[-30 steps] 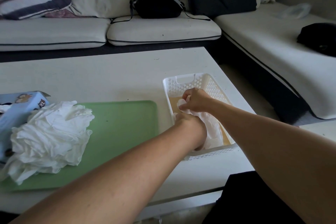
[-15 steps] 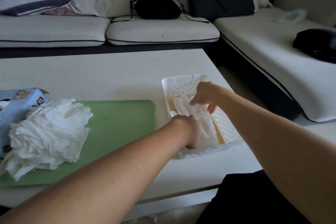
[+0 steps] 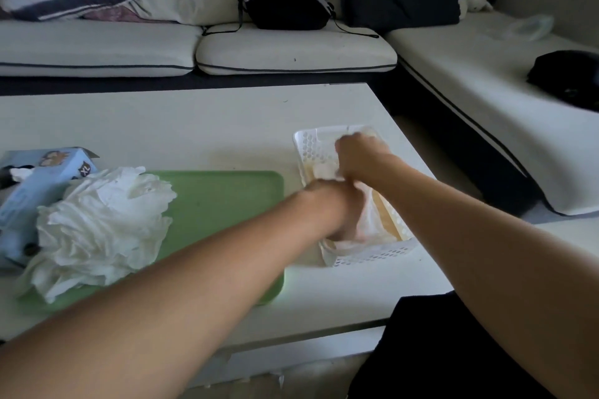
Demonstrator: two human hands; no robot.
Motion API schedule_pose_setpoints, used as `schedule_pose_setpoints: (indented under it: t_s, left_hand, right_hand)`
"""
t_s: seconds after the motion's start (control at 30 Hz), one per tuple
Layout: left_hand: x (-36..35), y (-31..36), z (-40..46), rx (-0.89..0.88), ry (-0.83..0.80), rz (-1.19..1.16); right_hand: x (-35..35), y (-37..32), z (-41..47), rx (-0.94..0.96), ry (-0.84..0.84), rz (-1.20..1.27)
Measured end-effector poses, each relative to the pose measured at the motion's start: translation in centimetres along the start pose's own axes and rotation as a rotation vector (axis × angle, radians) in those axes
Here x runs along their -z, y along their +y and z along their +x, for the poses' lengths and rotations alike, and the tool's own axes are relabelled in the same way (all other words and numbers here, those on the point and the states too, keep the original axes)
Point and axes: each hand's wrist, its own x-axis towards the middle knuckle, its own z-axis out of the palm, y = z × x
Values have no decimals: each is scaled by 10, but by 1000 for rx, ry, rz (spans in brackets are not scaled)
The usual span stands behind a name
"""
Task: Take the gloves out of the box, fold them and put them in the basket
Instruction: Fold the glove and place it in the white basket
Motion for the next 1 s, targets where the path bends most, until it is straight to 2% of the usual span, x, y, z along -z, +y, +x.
schedule_pose_setpoints:
  t_s: [0.07,0.13,0.2,0.23,0.3,0.37,0.43,0.53,0.6,0.73,0.77,0.83,1.0]
  left_hand:
    - [14,-32,-35,-29,206,-174]
    - [13,-81,-75,11,401,-222]
    - [-4,-141,-121,159,540,-272]
    - [-14,-167,-142,259,574,-304]
    - [-34,-213,-183,484,522,-314]
    - [-49,-243,-215,644,328,-342]
    - [-54,-253,-228,655,145,-425]
    - [-62,-266,-243,619,61,-480]
    - [-67,-273,-246,607,69,-520]
    - [-68,-274,-228,614,119,-536]
    - [-68,-273,-222,624,112,-529]
    - [-65,-273,-212,644,96,-501]
    - [-55,-275,-202,715,148,-404]
  right_hand:
    - [31,-25,-12,16,220,136]
    - [53,-59,-30,74,423,360]
    - [61,-104,-51,277,482,573]
    - [59,-124,-62,394,411,666]
    - [43,-171,-82,546,148,755]
    - [24,-218,-94,603,-33,736]
    - [11,-250,-96,627,-33,726]
    - [7,-287,-88,601,-7,700]
    - [10,-296,-82,536,-42,706]
    - [16,-283,-66,316,-228,1228]
    - [16,-279,-64,278,-268,1259]
    - [13,-277,-62,270,-311,1157]
    - [-3,-276,-56,307,-233,1054]
